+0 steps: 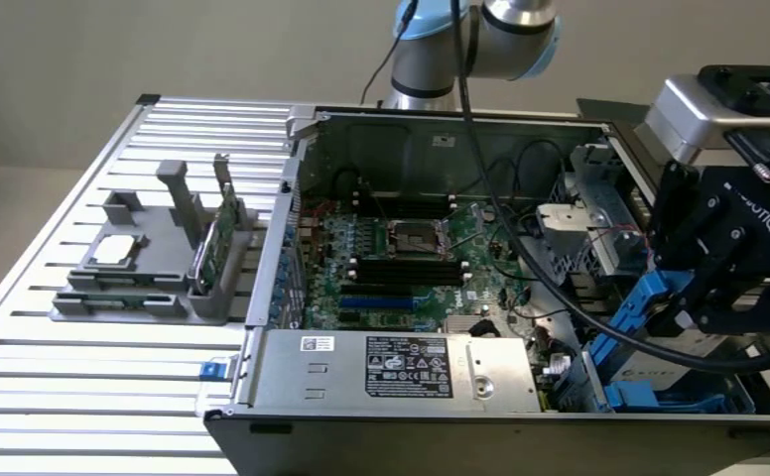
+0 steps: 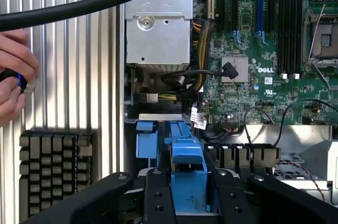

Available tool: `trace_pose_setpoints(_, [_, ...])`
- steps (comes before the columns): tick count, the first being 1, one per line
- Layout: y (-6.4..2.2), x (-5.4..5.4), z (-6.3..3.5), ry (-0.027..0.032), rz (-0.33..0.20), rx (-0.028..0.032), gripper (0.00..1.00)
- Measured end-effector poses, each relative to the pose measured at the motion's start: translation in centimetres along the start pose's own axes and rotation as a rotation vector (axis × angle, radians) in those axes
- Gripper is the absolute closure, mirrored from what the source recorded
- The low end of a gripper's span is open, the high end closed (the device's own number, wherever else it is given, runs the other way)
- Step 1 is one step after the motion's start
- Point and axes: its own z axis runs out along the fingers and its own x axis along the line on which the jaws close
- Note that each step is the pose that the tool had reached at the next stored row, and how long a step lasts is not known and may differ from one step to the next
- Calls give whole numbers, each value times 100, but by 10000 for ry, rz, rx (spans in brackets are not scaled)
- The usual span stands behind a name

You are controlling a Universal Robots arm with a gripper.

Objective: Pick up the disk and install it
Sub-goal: 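Pick up the disk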

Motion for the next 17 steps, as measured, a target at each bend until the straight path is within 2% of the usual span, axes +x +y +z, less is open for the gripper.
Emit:
trace_pose_setpoints(3, [-2, 0, 33, 1, 0, 0, 67])
trace_pose_setpoints(17, [-3, 0, 34, 1, 1, -7, 67])
